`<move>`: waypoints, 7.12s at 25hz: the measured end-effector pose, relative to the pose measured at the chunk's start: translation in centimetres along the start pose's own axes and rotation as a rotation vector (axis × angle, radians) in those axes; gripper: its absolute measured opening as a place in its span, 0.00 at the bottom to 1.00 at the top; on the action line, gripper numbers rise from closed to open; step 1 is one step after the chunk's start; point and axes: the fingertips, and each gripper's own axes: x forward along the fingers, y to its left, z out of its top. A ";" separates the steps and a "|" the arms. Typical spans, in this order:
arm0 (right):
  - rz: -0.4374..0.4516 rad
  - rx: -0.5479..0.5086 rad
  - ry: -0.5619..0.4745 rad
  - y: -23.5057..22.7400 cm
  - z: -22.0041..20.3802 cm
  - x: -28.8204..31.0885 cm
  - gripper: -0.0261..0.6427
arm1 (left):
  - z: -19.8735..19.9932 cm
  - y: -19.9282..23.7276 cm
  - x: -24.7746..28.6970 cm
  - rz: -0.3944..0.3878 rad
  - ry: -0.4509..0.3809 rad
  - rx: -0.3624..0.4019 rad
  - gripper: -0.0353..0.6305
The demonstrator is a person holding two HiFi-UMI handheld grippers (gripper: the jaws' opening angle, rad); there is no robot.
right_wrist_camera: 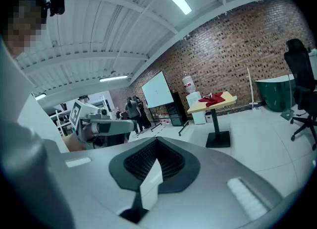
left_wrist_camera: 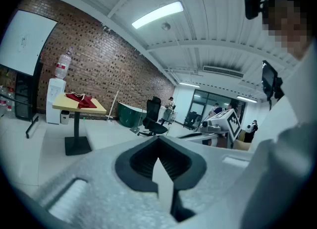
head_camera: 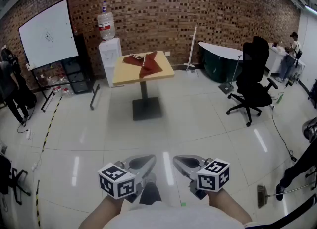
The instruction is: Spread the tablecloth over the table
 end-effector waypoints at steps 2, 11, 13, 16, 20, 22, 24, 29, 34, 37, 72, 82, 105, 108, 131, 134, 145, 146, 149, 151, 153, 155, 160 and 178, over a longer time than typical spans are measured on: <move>-0.005 0.014 0.019 -1.8 -0.1 1.4 0.04 | 0.1 1.9 1.3 -0.005 0.001 -0.023 0.05; -0.029 0.110 0.062 -12.3 5.2 16.5 0.04 | 4.9 20.6 7.1 0.039 0.058 -0.059 0.05; -0.029 0.130 0.070 -15.3 7.3 20.7 0.04 | 7.4 25.9 8.9 0.048 0.061 -0.055 0.05; -0.036 0.113 0.071 -19.8 12.2 26.3 0.04 | 12.1 33.1 11.8 0.085 0.084 0.054 0.05; -0.064 0.085 0.013 -25.2 19.5 30.5 0.04 | 17.4 40.2 15.4 0.094 0.084 0.091 0.05; -0.078 0.084 -0.005 -27.4 21.5 31.3 0.04 | 18.6 42.6 17.0 0.107 0.098 0.109 0.05; -0.101 0.086 -0.009 -29.7 22.4 31.6 0.04 | 19.4 44.2 18.6 0.094 0.100 0.086 0.05; -0.119 0.124 -0.037 -35.4 24.1 33.0 0.04 | 20.8 47.9 22.5 0.069 0.104 0.046 0.05; -0.106 0.135 -0.028 -41.9 25.6 35.7 0.04 | 20.5 51.9 28.1 0.052 0.160 0.051 0.06; -0.074 0.126 -0.019 -46.5 28.2 38.7 0.04 | 22.1 55.5 31.3 0.081 0.179 0.031 0.06; -0.168 0.282 0.387 -76.8 27.4 57.3 0.31 | 20.4 82.3 50.9 0.257 0.342 -0.486 0.47; -0.212 0.322 0.471 -77.9 25.8 60.5 0.34 | 20.0 84.2 51.4 0.286 0.378 -0.539 0.41; -0.285 0.284 0.530 -77.1 24.7 61.8 0.07 | 18.7 85.6 51.2 0.288 0.387 -0.505 0.07; -0.264 0.286 0.506 -76.5 25.7 61.8 0.07 | 19.2 85.5 50.9 0.303 0.390 -0.465 0.07; -0.170 0.004 0.138 -73.2 49.9 60.2 0.07 | 41.0 87.9 43.3 0.516 0.120 -0.069 0.07; -0.142 0.021 0.097 -72.7 53.2 60.4 0.06 | 44.2 88.7 42.6 0.527 0.080 -0.037 0.07; -0.188 -0.011 -0.075 -77.8 69.9 65.1 0.06 | 57.2 99.6 41.6 0.580 0.013 0.011 0.06; -0.197 -0.021 -0.081 -78.2 71.4 66.2 0.06 | 58.5 101.0 41.6 0.586 0.007 0.013 0.06; -0.226 -0.037 -0.096 -79.8 75.2 69.5 0.06 | 62.2 105.3 41.7 0.601 -0.005 0.026 0.06; -0.246 -0.040 -0.104 -81.2 77.5 71.7 0.06 | 64.8 108.2 41.9 0.611 -0.011 0.040 0.06; -0.261 -0.037 -0.109 -82.6 79.5 73.6 0.06 | 67.2 110.9 42.3 0.615 -0.022 0.054 0.06; -0.263 -0.039 -0.118 -83.6 81.8 75.3 0.06 | 69.7 113.4 42.7 0.609 -0.044 0.068 0.06; -0.283 -0.065 -0.166 -85.2 87.9 78.2 0.06 | 75.8 118.7 43.4 0.609 -0.084 0.110 0.06; -0.395 -0.013 -0.207 -93.5 90.6 81.7 0.06 | 77.1 128.3 46.2 0.640 -0.033 0.137 0.06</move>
